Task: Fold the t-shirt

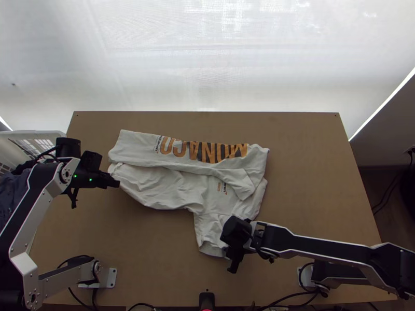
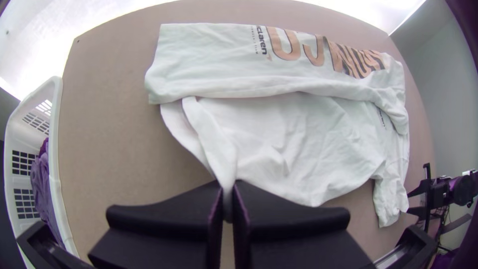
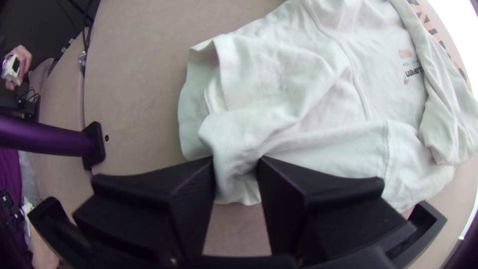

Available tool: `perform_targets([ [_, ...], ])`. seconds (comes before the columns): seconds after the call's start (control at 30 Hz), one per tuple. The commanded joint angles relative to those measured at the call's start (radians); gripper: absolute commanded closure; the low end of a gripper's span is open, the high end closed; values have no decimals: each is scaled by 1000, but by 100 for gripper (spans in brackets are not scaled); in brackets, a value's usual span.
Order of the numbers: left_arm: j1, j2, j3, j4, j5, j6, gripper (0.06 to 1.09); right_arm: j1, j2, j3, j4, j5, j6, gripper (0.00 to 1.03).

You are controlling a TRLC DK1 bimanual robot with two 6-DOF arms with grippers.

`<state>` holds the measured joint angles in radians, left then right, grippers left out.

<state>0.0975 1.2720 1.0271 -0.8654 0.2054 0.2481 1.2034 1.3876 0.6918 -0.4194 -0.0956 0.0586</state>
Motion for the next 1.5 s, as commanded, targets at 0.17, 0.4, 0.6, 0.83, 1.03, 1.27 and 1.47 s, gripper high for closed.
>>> perform_targets([
  [0.17, 22, -3, 10, 0, -1, 16, 105, -84, -73, -32, -88, 7, -48, 100],
  [0.4, 45, 3, 1, 2, 0, 19, 105, -257, -139, -6, -142, -21, -66, 100],
  [0.6, 45, 21, 2, 25, 2, 11, 105, -393, -167, 71, -156, -23, -89, 100],
  [0.83, 56, 61, 28, 60, 9, 3, 105, -478, -162, 121, -131, -21, -109, 100],
  [1.03, 80, 99, 56, 94, 17, -3, 105, -556, -102, 179, -99, -21, -123, 100],
  [1.27, 111, 178, 126, 120, 31, -27, 105, -660, 16, 279, -67, -21, -158, 100],
  [1.47, 114, 277, 228, 143, 31, -55, 105, -734, 126, 387, -59, -21, -177, 100],
])
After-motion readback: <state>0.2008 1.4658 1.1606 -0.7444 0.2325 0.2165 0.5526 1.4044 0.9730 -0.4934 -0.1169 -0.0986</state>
